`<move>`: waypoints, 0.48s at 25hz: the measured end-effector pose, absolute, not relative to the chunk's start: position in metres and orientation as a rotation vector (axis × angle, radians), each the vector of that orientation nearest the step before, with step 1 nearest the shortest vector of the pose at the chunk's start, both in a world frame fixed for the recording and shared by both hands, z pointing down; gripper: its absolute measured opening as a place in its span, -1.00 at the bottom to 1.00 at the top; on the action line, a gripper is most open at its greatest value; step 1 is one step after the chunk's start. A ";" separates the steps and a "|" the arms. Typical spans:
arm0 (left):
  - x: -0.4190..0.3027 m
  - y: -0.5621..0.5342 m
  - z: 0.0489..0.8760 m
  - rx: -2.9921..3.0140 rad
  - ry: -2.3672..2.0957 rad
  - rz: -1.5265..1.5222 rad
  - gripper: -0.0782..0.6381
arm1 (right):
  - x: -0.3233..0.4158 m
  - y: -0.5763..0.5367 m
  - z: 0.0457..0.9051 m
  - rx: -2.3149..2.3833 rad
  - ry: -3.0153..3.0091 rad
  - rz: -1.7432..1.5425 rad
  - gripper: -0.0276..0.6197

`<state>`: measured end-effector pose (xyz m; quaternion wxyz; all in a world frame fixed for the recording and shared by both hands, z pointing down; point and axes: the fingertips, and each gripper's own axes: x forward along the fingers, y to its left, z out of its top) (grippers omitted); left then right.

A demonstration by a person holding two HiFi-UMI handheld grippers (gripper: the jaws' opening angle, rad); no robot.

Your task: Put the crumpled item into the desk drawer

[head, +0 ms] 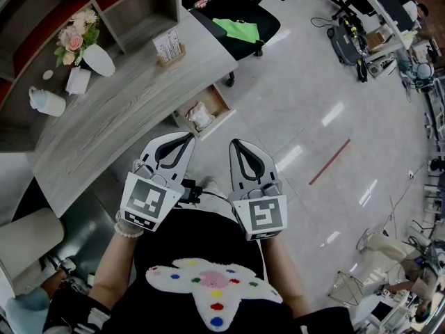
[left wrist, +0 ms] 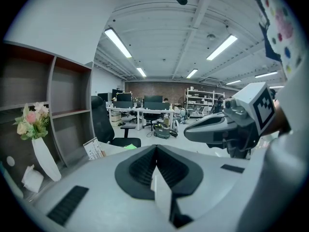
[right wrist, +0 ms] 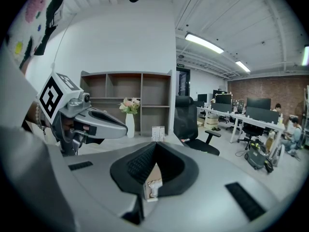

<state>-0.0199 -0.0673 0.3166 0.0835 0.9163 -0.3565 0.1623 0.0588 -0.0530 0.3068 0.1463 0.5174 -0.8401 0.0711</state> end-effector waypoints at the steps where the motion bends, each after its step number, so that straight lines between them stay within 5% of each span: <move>1: -0.020 -0.067 0.317 2.735 -1.066 0.484 -0.75 | 0.059 -0.053 0.307 1.489 -2.418 0.205 -0.91; 12: -0.021 -0.066 0.320 2.731 -1.070 0.490 -0.75 | 0.061 -0.052 0.314 1.498 -2.410 0.217 -0.91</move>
